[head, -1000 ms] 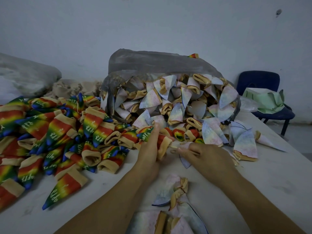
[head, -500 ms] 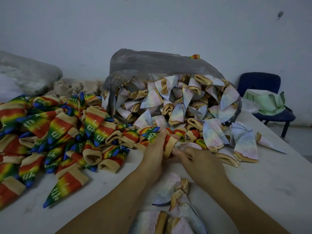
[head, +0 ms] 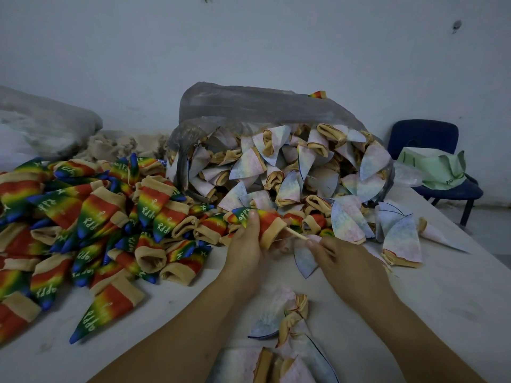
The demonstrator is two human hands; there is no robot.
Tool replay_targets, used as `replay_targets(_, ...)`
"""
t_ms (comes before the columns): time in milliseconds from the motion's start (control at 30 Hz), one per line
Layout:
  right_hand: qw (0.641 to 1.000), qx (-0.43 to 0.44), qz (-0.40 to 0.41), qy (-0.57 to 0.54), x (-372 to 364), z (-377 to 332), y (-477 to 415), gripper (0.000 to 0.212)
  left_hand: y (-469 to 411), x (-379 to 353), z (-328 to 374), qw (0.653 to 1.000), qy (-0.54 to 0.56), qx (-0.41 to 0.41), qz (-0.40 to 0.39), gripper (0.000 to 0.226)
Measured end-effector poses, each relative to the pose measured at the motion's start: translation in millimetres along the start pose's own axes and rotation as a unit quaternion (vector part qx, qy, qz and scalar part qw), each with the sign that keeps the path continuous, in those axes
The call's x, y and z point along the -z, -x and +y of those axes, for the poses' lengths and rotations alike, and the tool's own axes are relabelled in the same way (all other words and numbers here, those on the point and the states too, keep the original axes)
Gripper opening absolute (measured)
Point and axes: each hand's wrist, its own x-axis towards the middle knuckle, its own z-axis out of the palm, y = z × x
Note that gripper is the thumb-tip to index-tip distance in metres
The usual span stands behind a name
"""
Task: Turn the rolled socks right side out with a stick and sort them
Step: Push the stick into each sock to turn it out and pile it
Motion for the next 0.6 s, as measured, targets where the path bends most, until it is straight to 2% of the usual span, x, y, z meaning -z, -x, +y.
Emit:
replay_targets(167,1.0,-0.006,0.015,0.002,-1.3,-1.0,0.1,0.03,3.8,-5.5,-5.1,0.996,-0.035,-0.014,-0.079,0.054)
replay_targets(233,0.997,-0.021,0.0,-0.075,-7.8,-3.9,0.3,0.026,4.1,-5.9,-3.3,0.995,-0.024,-0.02,-0.091,0.052)
replay_targets(300,0.987,-0.041,-0.023,-0.156,-12.7,-7.0,0.4,0.03,4.6,-4.9,-1.1,0.994,-0.007,-0.026,-0.103,0.054)
replay_targets(400,0.978,-0.046,-0.047,-0.198,-10.0,-4.1,-1.4,0.036,7.8,-4.9,1.6,0.992,0.035,-0.018,-0.121,0.056)
replay_targets(500,0.987,-0.024,-0.06,-0.146,-1.0,3.3,-4.8,0.031,10.2,-6.9,1.9,0.989,0.074,-0.008,-0.126,0.053)
replay_targets(600,0.997,-0.014,-0.048,-0.052,6.9,11.7,-8.9,0.03,7.7,-6.2,6.3,0.984,0.152,0.017,-0.093,0.044)
